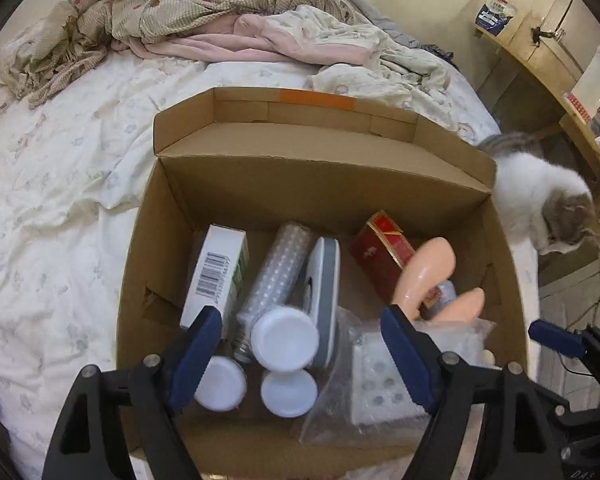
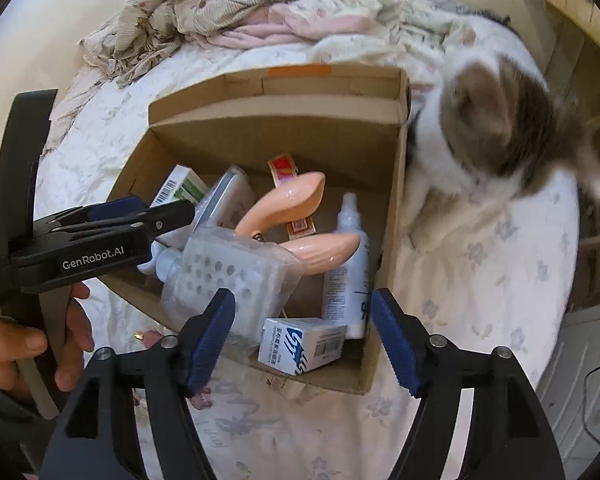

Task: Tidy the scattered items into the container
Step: 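Carry medicine box and pill jar into the cardboard box and release both, then grasp the small clear bottle with right gripper while left grasps white scrunchie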

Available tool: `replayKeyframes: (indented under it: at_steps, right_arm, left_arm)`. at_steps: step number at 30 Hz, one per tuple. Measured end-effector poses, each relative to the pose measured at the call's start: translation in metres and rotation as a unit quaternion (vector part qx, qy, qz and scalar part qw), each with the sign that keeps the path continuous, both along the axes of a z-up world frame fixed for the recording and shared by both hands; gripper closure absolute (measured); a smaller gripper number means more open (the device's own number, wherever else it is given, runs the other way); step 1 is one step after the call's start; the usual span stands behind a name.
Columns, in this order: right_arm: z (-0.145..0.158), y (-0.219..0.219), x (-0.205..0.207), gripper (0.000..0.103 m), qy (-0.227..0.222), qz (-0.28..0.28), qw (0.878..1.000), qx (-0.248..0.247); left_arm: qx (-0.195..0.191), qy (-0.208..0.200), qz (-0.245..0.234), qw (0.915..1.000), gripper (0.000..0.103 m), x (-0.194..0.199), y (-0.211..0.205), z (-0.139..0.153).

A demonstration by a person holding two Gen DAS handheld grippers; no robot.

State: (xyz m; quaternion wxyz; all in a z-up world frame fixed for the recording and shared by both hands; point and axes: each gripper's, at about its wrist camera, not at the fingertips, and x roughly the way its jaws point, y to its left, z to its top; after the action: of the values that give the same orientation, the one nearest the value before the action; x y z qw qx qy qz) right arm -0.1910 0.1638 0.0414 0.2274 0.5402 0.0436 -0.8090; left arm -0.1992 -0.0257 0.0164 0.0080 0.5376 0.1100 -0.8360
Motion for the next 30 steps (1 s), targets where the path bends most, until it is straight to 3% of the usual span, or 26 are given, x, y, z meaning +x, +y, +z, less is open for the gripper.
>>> replayKeyframes:
  at_steps: [6,10,15,22,26,30]
  right_arm:
    - [0.029,0.012,0.004,0.028,0.031,-0.017,0.997,-0.063]
    - [0.033,0.017,0.01,0.028,0.02,-0.026,0.994,-0.103]
    - [0.034,0.013,0.023,0.028,0.02,-0.02,0.993,-0.115]
    - [0.016,0.015,0.057,0.028,-0.004,-0.018,0.991,-0.133]
    - [0.002,0.009,0.073,0.028,-0.019,-0.02,0.985,-0.167]
    - [-0.018,-0.007,0.085,0.028,-0.046,0.008,0.988,-0.149]
  left_arm:
    - [-0.005,0.016,0.002,0.9999,0.021,0.02,-0.001,0.025]
    - [-0.014,0.023,-0.005,0.9996,0.021,0.047,-0.001,0.042]
    - [-0.013,0.029,-0.005,0.9995,0.021,0.092,-0.011,0.051]
    - [0.004,0.011,0.02,0.9997,0.021,0.149,-0.036,0.029]
    - [0.02,-0.003,0.045,0.9988,0.021,0.168,-0.053,0.01]
    - [0.007,0.0,0.065,0.9979,0.021,0.175,-0.066,-0.005]
